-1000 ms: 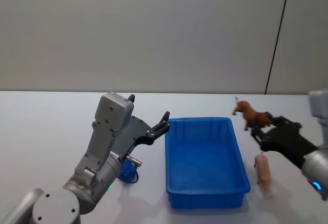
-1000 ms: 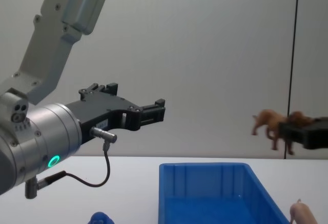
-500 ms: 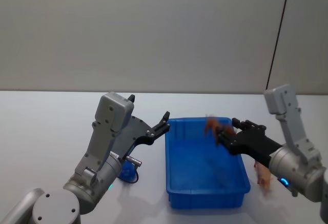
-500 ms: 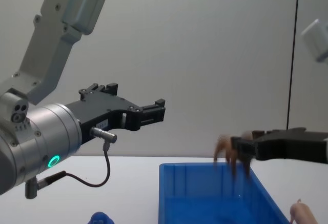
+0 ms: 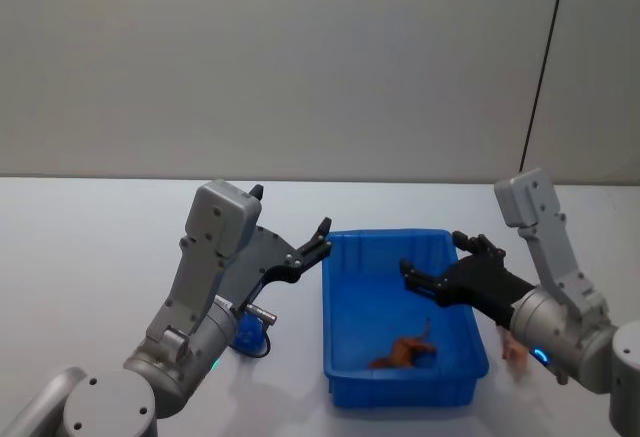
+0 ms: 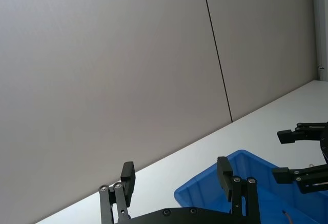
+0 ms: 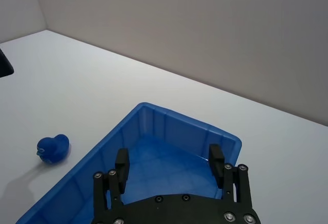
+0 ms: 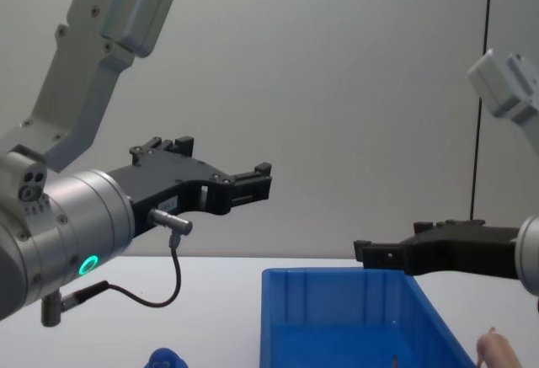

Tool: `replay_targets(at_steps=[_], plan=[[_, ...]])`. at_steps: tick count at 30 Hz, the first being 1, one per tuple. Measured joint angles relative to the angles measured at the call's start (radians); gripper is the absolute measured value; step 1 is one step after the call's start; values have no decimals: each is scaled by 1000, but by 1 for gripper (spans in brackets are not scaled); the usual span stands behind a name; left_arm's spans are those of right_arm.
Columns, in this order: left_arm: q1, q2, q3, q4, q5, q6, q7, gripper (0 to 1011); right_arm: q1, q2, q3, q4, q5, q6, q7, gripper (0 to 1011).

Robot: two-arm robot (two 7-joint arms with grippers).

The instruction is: Pick up the two dolls from the table and place them into the box.

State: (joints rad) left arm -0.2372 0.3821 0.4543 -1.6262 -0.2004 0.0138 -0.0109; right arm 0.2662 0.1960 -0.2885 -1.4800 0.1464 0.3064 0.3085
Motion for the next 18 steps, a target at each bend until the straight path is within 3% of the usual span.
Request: replay_targets(at_steps=[3,18], plan=[[0,0,0,0,0,0,0,1001,-6,5,4,-6,3,-8,-7,998],[0,0,0,0,0,0,0,1001,-77,66,48,-67,63,-26,-65,1001]])
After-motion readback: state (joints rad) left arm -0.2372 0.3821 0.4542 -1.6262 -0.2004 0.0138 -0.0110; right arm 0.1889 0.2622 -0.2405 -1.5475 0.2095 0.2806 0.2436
